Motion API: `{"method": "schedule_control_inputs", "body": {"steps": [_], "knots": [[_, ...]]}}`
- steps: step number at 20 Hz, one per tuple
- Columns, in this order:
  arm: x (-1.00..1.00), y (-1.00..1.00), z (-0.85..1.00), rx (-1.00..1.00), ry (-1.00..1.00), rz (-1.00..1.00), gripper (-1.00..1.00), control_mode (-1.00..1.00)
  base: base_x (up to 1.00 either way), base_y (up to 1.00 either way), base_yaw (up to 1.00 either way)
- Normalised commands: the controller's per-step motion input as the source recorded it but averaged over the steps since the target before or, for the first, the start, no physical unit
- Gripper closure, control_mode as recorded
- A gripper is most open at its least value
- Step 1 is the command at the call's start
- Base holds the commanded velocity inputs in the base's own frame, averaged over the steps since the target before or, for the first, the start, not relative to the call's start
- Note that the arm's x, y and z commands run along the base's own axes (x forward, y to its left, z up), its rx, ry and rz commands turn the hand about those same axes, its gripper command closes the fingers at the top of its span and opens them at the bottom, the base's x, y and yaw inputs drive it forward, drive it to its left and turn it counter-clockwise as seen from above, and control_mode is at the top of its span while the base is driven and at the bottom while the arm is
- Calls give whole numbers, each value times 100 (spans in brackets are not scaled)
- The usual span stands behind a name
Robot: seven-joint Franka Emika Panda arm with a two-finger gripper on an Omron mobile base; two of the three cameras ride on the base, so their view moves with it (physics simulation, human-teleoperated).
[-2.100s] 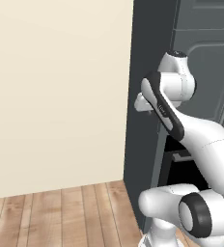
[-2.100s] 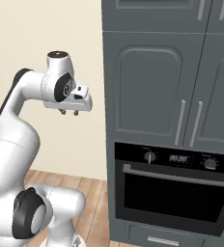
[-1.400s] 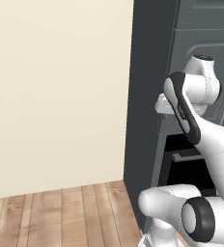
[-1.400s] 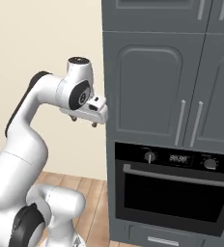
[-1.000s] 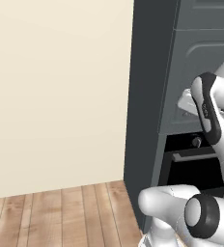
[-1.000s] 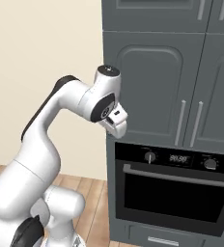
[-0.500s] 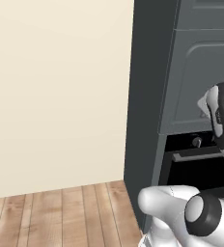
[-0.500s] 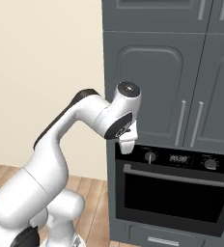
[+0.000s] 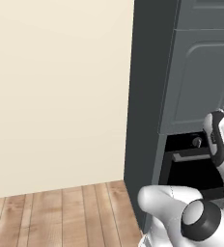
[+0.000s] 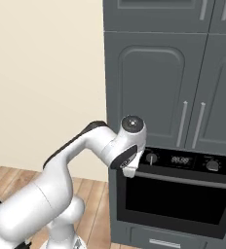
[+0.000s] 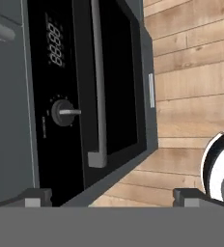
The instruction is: Take the fish from the oven and place it on the plate on the counter.
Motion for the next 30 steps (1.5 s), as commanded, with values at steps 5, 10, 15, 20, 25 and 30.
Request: {"method": "schedule_control_inputs", "body": {"steps": [5,10,15,20,25,30], "knots": [[8,-41,-38,5,-7,-2,-100,-100,0,0,0],[9,-37,-29,3,-6,0,-100,-100,0,0,0],[15,-47,-19,3,-5,3,-100,-100,0,0,0],[7,-46,-11,3,-8,6,-100,-100,0,0,0],[0,-31,-9,2,-14,8,-100,-100,0,0,0],[0,-12,-29,1,-24,6,-100,-100,0,0,0]]}}
